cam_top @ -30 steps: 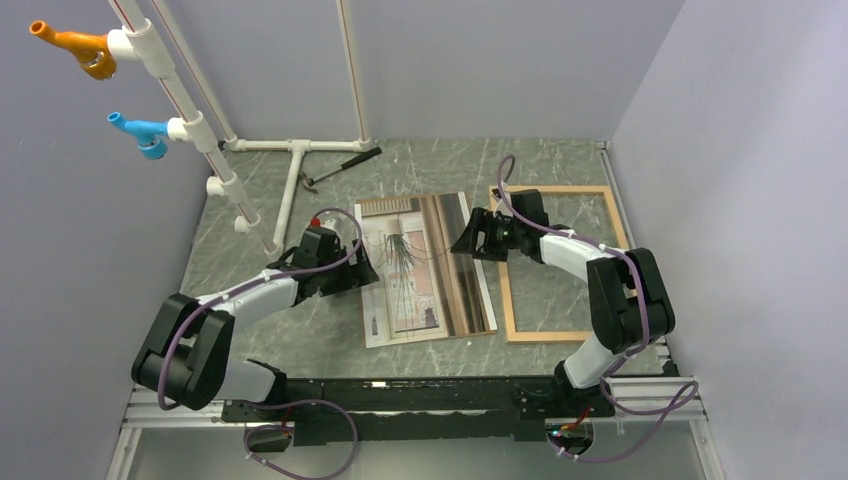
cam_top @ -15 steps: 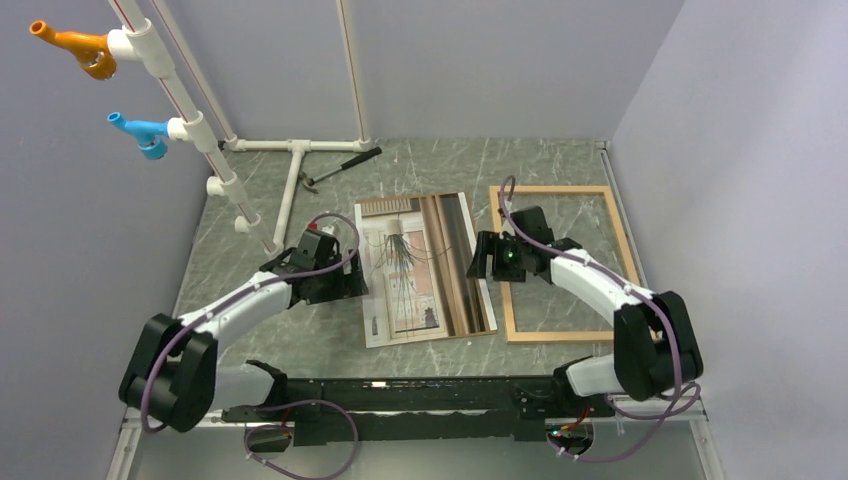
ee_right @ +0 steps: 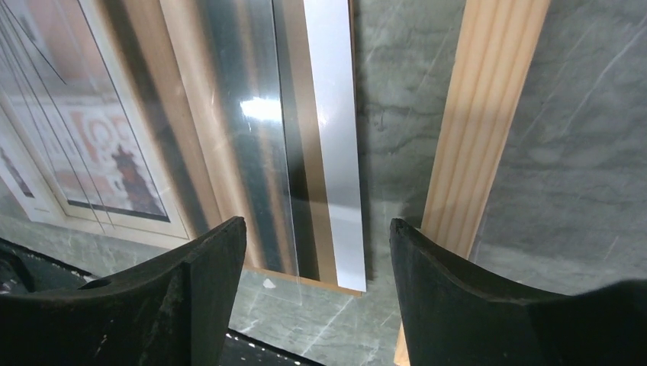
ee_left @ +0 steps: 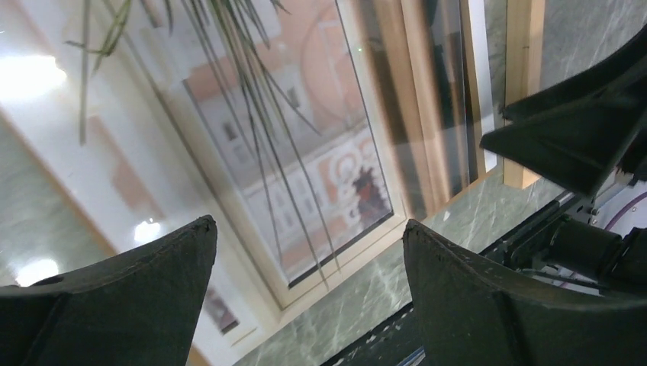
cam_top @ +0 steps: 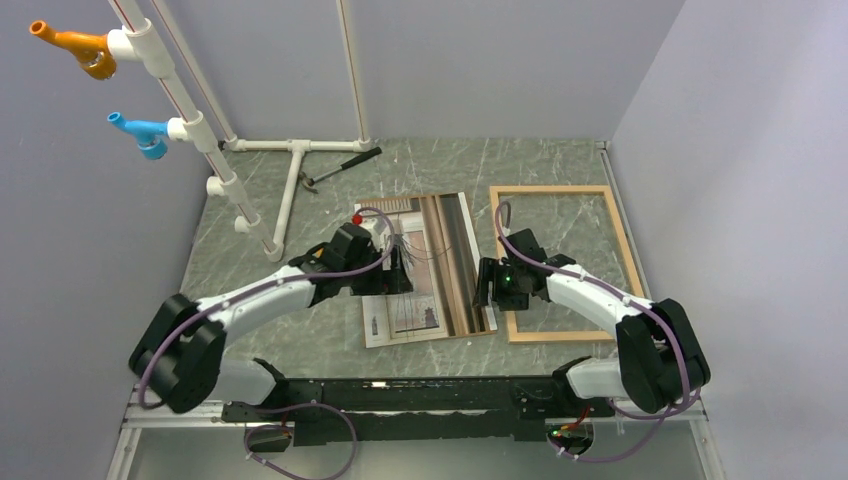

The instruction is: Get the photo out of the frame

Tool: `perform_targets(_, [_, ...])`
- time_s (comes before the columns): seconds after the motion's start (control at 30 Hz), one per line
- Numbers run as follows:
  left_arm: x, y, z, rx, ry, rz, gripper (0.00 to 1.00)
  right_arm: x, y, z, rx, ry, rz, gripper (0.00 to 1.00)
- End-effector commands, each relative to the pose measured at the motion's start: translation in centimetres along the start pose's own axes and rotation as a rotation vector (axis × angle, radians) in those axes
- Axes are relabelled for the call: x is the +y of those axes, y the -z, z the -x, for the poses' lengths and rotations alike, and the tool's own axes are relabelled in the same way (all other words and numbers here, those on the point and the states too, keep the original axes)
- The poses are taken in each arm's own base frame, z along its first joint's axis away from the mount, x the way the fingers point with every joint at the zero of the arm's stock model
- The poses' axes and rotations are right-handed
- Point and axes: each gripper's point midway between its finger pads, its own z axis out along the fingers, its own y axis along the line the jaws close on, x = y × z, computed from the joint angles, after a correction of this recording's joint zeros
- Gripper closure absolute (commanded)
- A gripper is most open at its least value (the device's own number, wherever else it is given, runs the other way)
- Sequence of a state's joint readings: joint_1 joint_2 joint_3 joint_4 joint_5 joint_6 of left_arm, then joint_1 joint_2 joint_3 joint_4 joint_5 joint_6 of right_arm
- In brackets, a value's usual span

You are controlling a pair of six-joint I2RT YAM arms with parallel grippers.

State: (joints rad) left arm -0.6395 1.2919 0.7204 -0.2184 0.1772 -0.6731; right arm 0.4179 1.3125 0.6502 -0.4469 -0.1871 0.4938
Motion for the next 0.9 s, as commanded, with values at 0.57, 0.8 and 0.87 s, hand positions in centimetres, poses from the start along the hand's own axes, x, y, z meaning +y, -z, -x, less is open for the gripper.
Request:
perform_targets(0.57, [-0.9,-5.4,-1.1,0.036,0.077,-0.002,0.07,2.3,0.8,-2.0,0.006,-0.031,0.110,0.36])
perform_targets(0.8, [-0.2,-5.9,-1.8,0.055,0.075,0.017,0.06,3.3,1.3,-1.9,-0.003,-0.052,0.161,0.36])
perform_targets(0.87, [-0.2,-5.9,-1.9,0.059,0.074,0.018,0.07,3.7,1.3,-2.1,0.005,-0.059,0.187,0.37])
